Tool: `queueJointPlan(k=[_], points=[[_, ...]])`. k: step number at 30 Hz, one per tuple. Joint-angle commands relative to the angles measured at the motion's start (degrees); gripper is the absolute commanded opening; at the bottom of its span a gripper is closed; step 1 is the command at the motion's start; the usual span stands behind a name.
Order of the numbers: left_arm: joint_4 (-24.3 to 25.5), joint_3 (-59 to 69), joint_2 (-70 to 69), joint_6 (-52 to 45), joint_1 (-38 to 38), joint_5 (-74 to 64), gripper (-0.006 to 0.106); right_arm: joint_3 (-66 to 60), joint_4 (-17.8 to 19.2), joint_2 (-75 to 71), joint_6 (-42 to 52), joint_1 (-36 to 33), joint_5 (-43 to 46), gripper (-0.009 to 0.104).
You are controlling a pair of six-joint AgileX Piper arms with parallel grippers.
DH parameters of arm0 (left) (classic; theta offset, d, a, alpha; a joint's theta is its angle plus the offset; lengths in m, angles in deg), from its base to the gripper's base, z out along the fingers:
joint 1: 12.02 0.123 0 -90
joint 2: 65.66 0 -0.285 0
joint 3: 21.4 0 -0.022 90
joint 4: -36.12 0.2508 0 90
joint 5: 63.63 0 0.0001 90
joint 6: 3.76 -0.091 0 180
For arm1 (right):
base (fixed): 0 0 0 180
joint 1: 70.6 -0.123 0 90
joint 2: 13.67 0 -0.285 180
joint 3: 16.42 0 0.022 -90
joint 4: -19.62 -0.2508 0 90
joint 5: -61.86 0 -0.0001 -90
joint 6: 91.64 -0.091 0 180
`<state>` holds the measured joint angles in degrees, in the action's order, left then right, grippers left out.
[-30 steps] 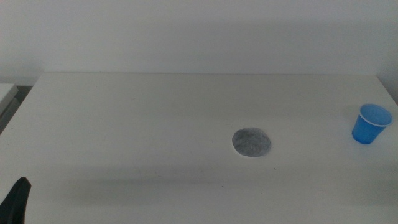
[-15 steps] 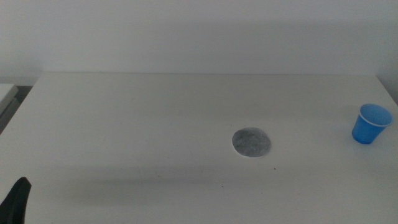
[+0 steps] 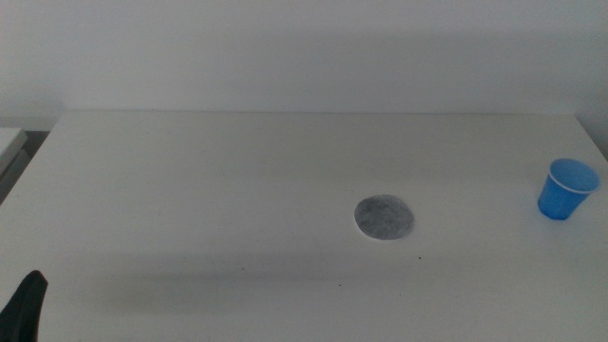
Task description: Place an empty cup on a cup mat.
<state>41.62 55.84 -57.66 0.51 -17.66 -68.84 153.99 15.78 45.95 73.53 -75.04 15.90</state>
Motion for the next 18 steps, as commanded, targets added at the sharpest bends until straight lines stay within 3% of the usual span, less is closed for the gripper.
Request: queueJointPlan(k=[1, 5, 9, 15, 18], points=[[-0.39, -0.02, -0.21, 0.16, -0.16, 0.31, 0.094, 2.93, 2.51, 3.82, -0.15, 0.45, -1.55, 0.091], [-0.39, -0.02, -0.21, 0.16, -0.16, 0.31, 0.094, 6.56, 9.06, 9.34, -3.81, 0.45, -2.52, 0.091], [-0.39, -0.02, -0.21, 0.16, -0.16, 0.31, 0.094, 13.84, 18.83, 17.94, -9.41, 1.06, -13.03, 0.09], [-0.39, -0.02, -0.21, 0.16, -0.16, 0.31, 0.094, 18.69, 16.41, 29.39, -7.02, 7.67, -14.89, 0.087], [-0.39, -0.02, -0.21, 0.16, -0.16, 0.31, 0.094, 18.69, 13.52, 35.12, -5.16, 11.22, -14.78, 0.083]])
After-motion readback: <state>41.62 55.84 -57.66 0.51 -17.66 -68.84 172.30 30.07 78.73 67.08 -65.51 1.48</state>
